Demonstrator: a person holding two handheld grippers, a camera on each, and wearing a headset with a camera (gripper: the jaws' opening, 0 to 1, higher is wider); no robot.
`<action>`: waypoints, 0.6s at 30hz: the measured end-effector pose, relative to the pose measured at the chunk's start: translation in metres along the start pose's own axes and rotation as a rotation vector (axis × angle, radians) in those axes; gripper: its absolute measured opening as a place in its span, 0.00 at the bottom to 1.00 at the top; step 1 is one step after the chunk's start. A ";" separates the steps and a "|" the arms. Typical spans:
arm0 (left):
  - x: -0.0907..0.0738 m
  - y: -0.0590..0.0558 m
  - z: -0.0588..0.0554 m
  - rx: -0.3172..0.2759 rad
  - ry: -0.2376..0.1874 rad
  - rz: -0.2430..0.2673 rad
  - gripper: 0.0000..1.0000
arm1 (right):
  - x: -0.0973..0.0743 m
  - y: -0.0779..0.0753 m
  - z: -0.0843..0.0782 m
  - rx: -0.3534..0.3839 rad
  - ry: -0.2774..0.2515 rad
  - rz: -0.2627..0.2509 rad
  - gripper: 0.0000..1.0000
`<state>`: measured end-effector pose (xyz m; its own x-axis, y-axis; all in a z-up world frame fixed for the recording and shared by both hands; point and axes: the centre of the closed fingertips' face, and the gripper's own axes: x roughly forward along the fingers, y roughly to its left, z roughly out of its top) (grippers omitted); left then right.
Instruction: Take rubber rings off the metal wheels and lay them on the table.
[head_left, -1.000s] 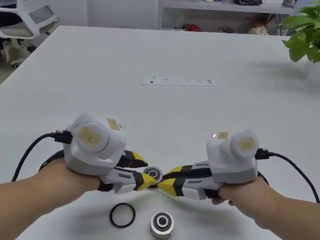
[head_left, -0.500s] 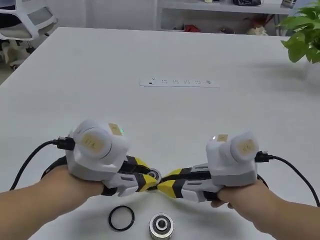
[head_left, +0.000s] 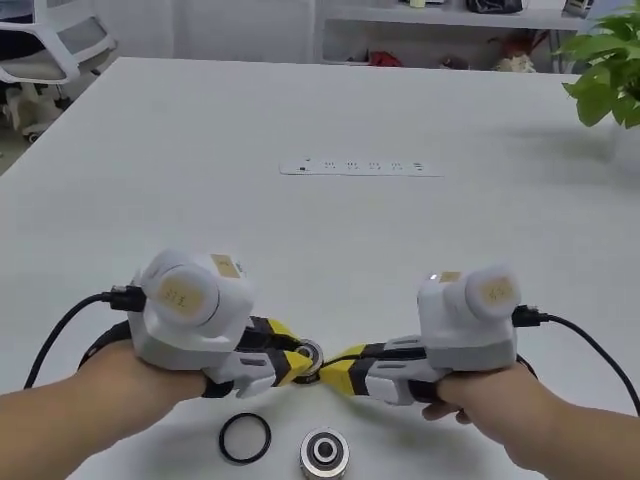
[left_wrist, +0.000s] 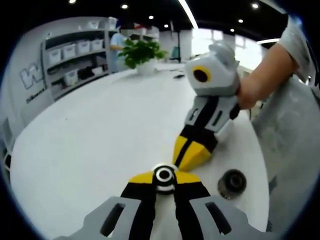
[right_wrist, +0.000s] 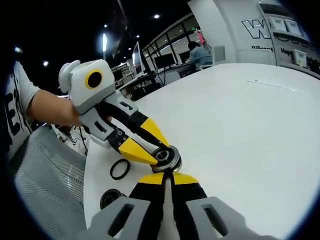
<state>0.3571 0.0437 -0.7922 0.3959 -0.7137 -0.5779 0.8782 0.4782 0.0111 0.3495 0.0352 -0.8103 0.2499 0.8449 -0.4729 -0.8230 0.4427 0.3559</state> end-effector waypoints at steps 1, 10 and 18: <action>0.000 0.000 0.000 -0.001 0.000 0.001 0.14 | 0.000 0.000 0.000 0.022 -0.005 0.001 0.01; 0.000 -0.001 -0.001 -0.001 0.007 0.019 0.13 | -0.004 -0.006 0.000 0.141 -0.033 -0.002 0.00; 0.001 -0.002 -0.001 0.003 0.012 0.032 0.13 | -0.006 -0.005 0.001 0.157 -0.035 0.001 0.00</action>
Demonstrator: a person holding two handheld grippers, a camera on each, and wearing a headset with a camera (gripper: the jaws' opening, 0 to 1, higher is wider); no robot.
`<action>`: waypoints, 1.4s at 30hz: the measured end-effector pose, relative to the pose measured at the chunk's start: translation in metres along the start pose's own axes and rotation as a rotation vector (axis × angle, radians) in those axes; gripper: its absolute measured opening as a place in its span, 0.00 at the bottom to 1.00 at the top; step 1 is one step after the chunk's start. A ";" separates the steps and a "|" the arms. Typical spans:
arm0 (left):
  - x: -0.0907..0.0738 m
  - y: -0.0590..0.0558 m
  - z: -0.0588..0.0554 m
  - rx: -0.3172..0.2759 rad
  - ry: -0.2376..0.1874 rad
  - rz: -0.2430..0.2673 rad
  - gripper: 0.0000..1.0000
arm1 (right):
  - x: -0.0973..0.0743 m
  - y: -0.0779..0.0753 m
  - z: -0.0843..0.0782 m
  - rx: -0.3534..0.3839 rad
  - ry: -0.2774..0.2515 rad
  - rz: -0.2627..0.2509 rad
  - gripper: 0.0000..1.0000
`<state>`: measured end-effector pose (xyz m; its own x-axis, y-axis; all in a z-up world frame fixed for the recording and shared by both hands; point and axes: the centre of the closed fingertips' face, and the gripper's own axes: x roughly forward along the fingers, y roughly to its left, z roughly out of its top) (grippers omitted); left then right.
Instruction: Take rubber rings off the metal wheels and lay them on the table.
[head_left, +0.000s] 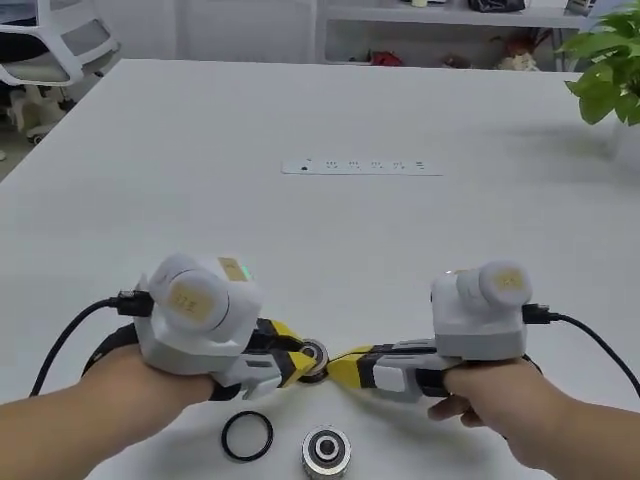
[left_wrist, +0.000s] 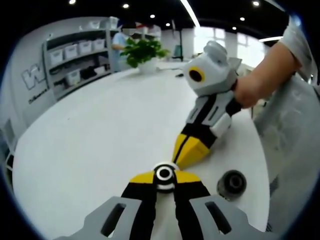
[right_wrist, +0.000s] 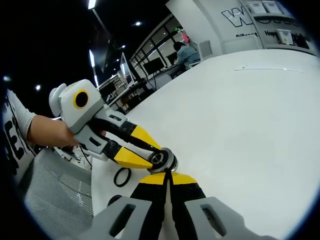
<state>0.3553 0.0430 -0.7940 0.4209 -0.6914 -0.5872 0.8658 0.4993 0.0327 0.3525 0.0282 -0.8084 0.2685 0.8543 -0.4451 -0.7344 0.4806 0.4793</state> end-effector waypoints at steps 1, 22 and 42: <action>0.000 0.000 0.000 0.001 0.001 0.001 0.13 | 0.000 0.000 0.000 0.001 0.001 0.000 0.00; 0.002 0.000 0.001 0.015 0.018 0.016 0.13 | -0.005 0.002 0.005 0.038 -0.003 -0.006 0.00; 0.001 -0.004 0.001 0.006 0.021 0.032 0.12 | -0.006 0.005 0.010 0.122 -0.054 0.008 0.00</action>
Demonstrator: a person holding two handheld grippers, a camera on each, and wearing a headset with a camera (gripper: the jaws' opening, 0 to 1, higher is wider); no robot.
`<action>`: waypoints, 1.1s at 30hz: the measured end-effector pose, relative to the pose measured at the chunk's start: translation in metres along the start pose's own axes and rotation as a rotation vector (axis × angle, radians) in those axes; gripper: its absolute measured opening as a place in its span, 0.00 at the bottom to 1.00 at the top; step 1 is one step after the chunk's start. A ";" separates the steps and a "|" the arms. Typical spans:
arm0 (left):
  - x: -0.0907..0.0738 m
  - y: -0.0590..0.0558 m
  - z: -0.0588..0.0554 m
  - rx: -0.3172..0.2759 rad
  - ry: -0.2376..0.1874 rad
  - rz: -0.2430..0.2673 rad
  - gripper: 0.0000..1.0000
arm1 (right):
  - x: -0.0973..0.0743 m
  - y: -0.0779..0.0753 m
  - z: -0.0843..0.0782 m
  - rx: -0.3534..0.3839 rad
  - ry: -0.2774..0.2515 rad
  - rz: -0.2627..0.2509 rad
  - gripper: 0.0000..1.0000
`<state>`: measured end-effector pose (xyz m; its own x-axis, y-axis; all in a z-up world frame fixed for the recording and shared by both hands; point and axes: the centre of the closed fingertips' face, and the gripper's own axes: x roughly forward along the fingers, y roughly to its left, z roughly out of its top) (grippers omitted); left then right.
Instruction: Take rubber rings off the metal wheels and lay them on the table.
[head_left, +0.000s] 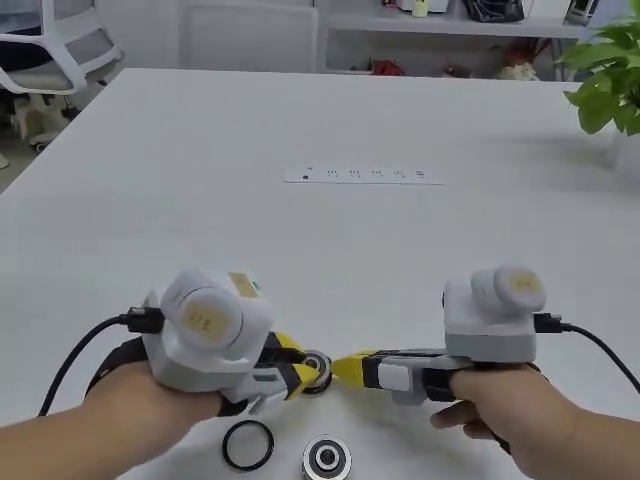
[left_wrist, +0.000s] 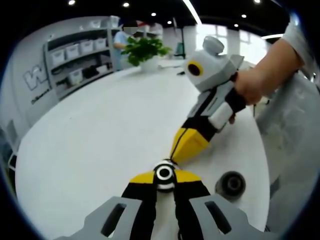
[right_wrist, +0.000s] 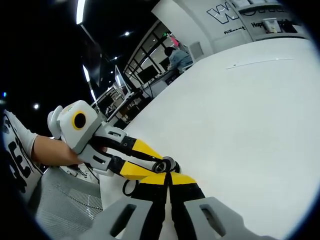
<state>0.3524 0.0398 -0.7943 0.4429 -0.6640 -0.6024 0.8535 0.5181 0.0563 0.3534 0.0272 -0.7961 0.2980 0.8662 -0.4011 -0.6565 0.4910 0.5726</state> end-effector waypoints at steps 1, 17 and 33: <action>0.000 0.000 0.000 0.001 0.001 0.002 0.12 | 0.000 0.000 0.000 -0.004 0.001 0.000 0.00; 0.001 0.000 0.000 0.007 0.009 0.005 0.12 | 0.003 0.006 0.002 -0.002 -0.001 0.019 0.00; 0.000 -0.002 0.000 0.024 0.013 0.001 0.12 | 0.004 0.013 0.001 -0.015 0.006 0.049 0.00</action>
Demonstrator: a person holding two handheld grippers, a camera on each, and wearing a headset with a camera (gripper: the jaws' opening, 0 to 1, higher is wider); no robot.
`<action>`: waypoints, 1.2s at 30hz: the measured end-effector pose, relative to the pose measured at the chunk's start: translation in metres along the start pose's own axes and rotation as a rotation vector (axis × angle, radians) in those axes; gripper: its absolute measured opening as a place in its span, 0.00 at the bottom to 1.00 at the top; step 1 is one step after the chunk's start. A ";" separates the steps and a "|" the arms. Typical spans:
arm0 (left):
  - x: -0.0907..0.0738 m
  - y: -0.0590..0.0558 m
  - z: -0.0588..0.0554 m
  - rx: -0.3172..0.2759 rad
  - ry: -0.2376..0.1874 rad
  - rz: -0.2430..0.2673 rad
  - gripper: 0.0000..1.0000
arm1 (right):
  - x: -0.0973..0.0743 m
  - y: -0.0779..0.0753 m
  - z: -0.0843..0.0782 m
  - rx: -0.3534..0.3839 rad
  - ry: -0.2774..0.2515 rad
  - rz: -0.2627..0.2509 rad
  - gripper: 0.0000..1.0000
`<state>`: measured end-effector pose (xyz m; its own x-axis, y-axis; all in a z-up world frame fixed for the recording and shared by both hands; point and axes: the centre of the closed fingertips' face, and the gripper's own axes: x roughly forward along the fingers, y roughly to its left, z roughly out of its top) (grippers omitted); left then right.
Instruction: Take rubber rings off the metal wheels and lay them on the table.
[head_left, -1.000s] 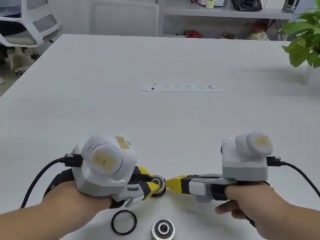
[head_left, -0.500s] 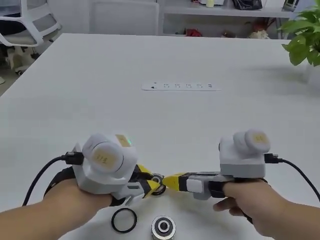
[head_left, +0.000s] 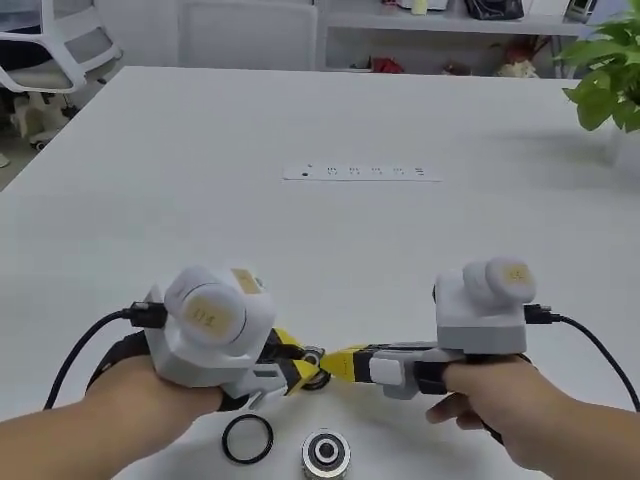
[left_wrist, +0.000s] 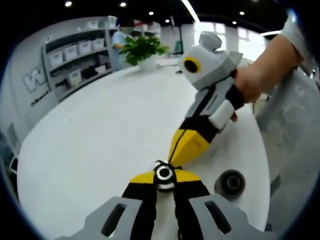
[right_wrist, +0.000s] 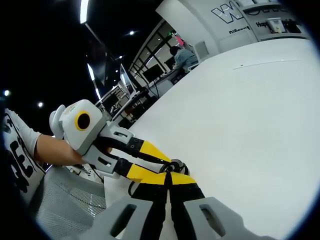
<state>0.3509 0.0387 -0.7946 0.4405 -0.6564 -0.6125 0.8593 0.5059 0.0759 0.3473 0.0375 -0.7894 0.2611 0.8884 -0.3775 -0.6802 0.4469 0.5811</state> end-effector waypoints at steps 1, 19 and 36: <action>0.000 0.000 0.000 0.001 -0.001 -0.001 0.12 | 0.000 0.002 0.003 0.009 -0.015 0.013 0.00; 0.000 0.001 0.002 0.008 0.003 0.003 0.13 | 0.000 0.006 0.006 -0.015 -0.027 0.013 0.00; -0.011 -0.002 0.002 0.016 -0.013 -0.028 0.20 | -0.005 0.004 0.009 -0.002 -0.038 0.004 0.00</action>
<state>0.3451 0.0439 -0.7859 0.4193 -0.6778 -0.6040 0.8755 0.4780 0.0713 0.3500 0.0359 -0.7788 0.2845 0.8934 -0.3477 -0.6823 0.4435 0.5812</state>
